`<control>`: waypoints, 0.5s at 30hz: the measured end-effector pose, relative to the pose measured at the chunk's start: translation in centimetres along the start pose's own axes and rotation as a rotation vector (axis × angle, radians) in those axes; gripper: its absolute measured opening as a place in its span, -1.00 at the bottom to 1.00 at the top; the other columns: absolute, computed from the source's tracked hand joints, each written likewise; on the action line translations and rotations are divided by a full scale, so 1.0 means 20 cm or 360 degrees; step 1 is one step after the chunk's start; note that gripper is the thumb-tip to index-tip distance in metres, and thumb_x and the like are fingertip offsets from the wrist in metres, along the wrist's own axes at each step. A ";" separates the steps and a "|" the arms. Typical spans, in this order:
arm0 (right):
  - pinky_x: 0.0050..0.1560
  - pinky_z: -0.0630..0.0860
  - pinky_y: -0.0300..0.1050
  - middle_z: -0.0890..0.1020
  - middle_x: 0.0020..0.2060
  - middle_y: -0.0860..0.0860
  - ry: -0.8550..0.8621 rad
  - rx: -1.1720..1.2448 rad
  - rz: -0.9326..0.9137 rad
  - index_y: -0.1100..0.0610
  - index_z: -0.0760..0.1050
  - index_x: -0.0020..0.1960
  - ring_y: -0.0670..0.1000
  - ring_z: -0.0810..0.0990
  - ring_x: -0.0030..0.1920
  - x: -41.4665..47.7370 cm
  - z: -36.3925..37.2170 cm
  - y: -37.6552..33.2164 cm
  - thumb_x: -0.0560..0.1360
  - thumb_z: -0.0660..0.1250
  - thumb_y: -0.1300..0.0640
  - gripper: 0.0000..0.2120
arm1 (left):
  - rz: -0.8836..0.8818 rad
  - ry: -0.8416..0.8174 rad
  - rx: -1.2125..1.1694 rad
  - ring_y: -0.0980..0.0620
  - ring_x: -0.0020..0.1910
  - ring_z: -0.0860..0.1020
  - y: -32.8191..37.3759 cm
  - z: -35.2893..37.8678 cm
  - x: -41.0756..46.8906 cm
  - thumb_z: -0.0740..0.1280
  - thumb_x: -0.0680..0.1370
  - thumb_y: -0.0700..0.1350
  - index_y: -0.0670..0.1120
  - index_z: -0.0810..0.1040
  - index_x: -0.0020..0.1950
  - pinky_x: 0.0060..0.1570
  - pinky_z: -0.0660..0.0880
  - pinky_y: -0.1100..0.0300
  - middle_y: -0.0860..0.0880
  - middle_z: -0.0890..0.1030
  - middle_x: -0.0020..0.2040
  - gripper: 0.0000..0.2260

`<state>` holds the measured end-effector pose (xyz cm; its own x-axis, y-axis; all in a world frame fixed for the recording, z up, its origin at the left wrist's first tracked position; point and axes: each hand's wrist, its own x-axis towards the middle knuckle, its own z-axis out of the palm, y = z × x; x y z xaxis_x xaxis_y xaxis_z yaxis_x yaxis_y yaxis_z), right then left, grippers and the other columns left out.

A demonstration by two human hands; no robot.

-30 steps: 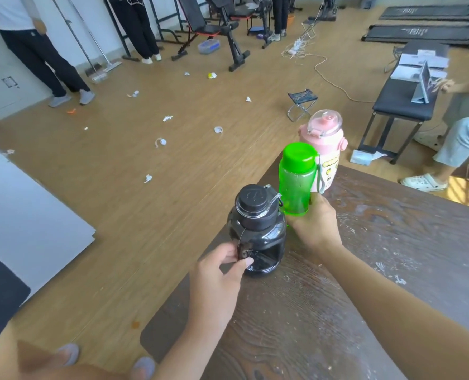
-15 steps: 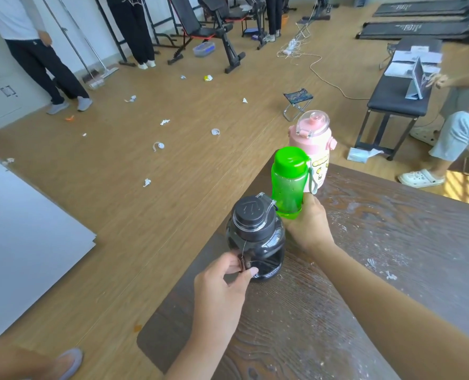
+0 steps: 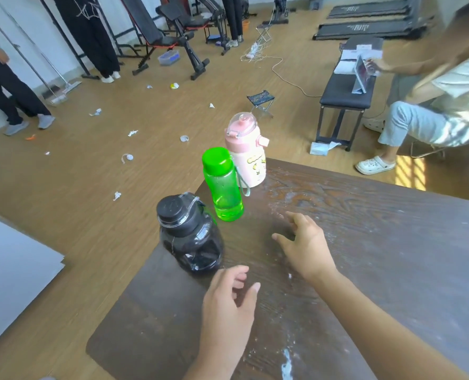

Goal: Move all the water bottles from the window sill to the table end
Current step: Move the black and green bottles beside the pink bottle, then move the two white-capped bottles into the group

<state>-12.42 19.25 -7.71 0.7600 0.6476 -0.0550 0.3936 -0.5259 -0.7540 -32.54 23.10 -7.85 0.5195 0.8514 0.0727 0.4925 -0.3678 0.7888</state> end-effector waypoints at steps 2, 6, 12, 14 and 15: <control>0.30 0.50 0.03 0.54 0.29 0.07 0.0006 -0.0110 0.0027 0.13 0.43 0.46 0.12 0.48 0.34 -0.09 -0.15 0.11 0.54 0.46 0.03 -0.47 | 0.0159 -0.0138 0.0126 0.20 0.02 0.60 0.11 0.12 0.01 0.53 0.51 -0.10 0.10 0.65 0.18 0.09 0.56 0.20 0.22 0.60 0.03 -0.73; 0.23 0.50 0.01 0.55 0.16 0.08 0.0047 -0.0386 0.0146 0.15 0.54 0.27 0.15 0.48 0.26 -0.26 -0.47 0.37 0.54 0.43 0.01 -0.64 | 0.0389 -0.0414 0.0286 0.12 0.13 0.59 0.38 0.37 0.00 0.47 0.54 -0.04 0.07 0.64 0.23 0.20 0.53 0.13 0.18 0.61 0.10 -0.74; 0.14 0.55 0.02 0.59 0.15 0.03 0.0299 -0.0397 0.0490 0.11 0.55 0.25 0.09 0.52 0.26 -0.58 -0.95 0.71 0.53 0.41 0.03 -0.67 | 0.0598 -0.0779 0.0301 0.14 0.19 0.56 0.77 0.82 -0.11 0.45 0.58 -0.03 0.06 0.63 0.29 0.21 0.45 0.26 0.18 0.59 0.13 -0.73; 0.10 0.55 0.00 0.59 0.16 0.00 0.0418 -0.0375 0.0624 0.10 0.54 0.25 0.07 0.52 0.27 -0.71 -1.08 0.82 0.54 0.41 0.03 -0.68 | 0.0666 -0.0871 0.0291 0.15 0.16 0.56 0.89 0.97 -0.18 0.46 0.57 -0.03 0.07 0.64 0.27 0.20 0.45 0.27 0.17 0.59 0.12 -0.73; 0.09 0.55 0.00 0.59 0.16 -0.01 0.0475 -0.0362 0.0698 0.09 0.53 0.25 0.06 0.52 0.27 -0.77 -1.14 0.88 0.54 0.40 0.03 -0.69 | 0.0712 -0.0917 0.0283 0.12 0.14 0.57 0.95 1.05 -0.22 0.47 0.56 -0.03 0.06 0.64 0.26 0.22 0.48 0.22 0.16 0.60 0.11 -0.73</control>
<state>-5.47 -12.48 -5.19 0.9772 0.1759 -0.1185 0.0850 -0.8367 -0.5410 -10.72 4.56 -5.91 0.9558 0.2941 -0.0064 0.2287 -0.7294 0.6448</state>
